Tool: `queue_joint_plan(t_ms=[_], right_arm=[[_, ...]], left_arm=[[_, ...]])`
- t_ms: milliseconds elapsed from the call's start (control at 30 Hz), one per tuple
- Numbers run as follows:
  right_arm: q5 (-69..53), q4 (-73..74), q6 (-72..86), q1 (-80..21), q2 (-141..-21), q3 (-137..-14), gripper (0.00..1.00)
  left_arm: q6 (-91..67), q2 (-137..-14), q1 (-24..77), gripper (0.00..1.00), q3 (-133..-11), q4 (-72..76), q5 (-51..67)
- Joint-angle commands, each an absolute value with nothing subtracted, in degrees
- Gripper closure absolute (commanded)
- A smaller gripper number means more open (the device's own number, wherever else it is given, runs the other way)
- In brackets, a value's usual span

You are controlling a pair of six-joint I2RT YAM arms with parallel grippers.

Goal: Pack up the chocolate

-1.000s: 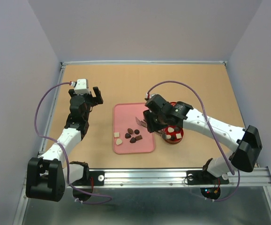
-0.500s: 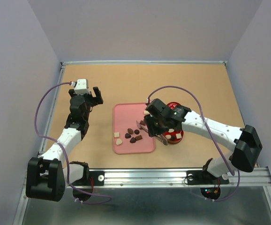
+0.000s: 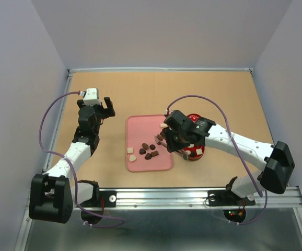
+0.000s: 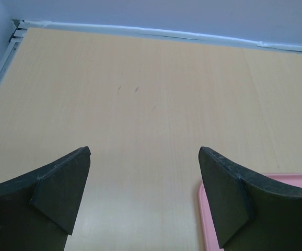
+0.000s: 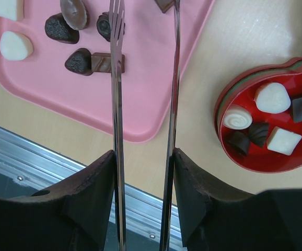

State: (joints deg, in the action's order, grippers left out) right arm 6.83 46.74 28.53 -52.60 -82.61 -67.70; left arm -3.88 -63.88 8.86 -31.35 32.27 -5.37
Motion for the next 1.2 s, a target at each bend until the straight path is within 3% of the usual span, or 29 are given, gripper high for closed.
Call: queue_joint_plan(t_ms=[0,1167], right_arm=[[9.05,47.81,29.79,-53.00,-79.02,-69.26,0.49],[6.59,43.51,23.38,-50.89,-86.04,-68.64,0.49]], left_arm=[[-4.04,-63.72,8.52,0.04,-32.78,34.19,-5.19],[-3.87,-63.63,8.52,0.04,-32.78,34.10,-5.36]])
